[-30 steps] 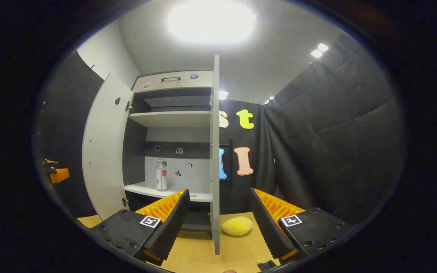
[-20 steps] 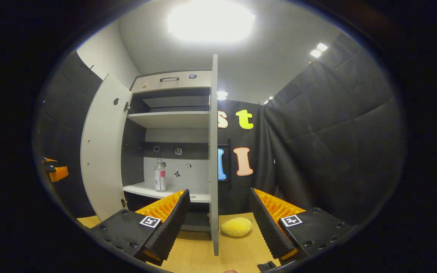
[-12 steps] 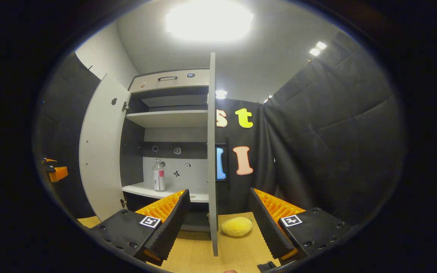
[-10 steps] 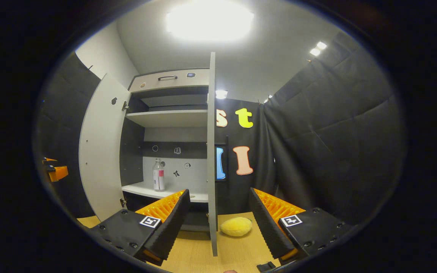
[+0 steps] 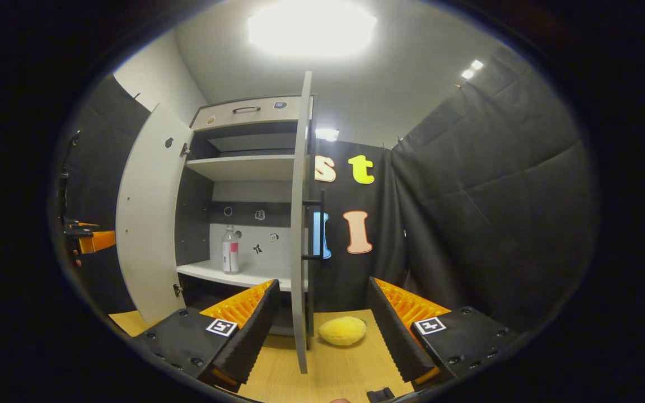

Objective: Grasp the bottle in the cabinet with the left hand and place it on the coaster, then close the right door with the right hand and the left door with the left hand.

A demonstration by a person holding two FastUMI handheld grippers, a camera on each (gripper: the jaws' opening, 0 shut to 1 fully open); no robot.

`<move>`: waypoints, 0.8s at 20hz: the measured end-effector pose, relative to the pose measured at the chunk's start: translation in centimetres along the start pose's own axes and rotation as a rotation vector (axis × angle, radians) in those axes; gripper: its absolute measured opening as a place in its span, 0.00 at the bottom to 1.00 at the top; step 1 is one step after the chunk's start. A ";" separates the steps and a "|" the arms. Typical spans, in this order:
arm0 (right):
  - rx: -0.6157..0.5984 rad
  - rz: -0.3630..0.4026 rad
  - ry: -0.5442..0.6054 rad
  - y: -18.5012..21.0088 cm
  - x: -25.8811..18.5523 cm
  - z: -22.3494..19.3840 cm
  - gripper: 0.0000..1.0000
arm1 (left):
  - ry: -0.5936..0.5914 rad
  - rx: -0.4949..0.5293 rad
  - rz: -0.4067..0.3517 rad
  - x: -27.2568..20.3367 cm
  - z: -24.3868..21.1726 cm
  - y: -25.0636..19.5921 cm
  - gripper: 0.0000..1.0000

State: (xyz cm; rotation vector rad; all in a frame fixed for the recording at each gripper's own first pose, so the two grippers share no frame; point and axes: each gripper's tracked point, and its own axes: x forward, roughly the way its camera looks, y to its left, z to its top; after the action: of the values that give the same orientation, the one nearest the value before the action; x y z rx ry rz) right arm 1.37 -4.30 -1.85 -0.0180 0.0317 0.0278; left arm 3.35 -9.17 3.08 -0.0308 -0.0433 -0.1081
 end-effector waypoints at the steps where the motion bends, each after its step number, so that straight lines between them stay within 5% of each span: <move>1: 0.004 0.004 0.004 -0.4 -0.1 -0.2 0.99 | 0.001 0.002 -0.009 0.6 0.2 -0.9 0.92; 8: 0.025 0.004 0.000 -2.8 -1.1 -1.0 0.99 | 0.036 -0.065 -0.081 5.7 -0.5 -5.6 0.91; 9: 0.024 -0.003 -0.003 -3.2 -1.2 -1.0 0.99 | 0.038 -0.076 -0.085 6.7 -0.5 -5.9 0.97; 16: 0.051 -0.116 0.013 -6.2 -0.5 -1.5 0.99 | 0.026 -0.113 -0.131 15.2 -1.1 -7.1 0.97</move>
State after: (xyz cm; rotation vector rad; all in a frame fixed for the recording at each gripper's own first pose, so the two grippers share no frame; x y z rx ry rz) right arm 1.03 -10.49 -3.18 0.0311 0.0442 -0.0891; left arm 17.75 -17.91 2.87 -0.1395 -0.0127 -0.2415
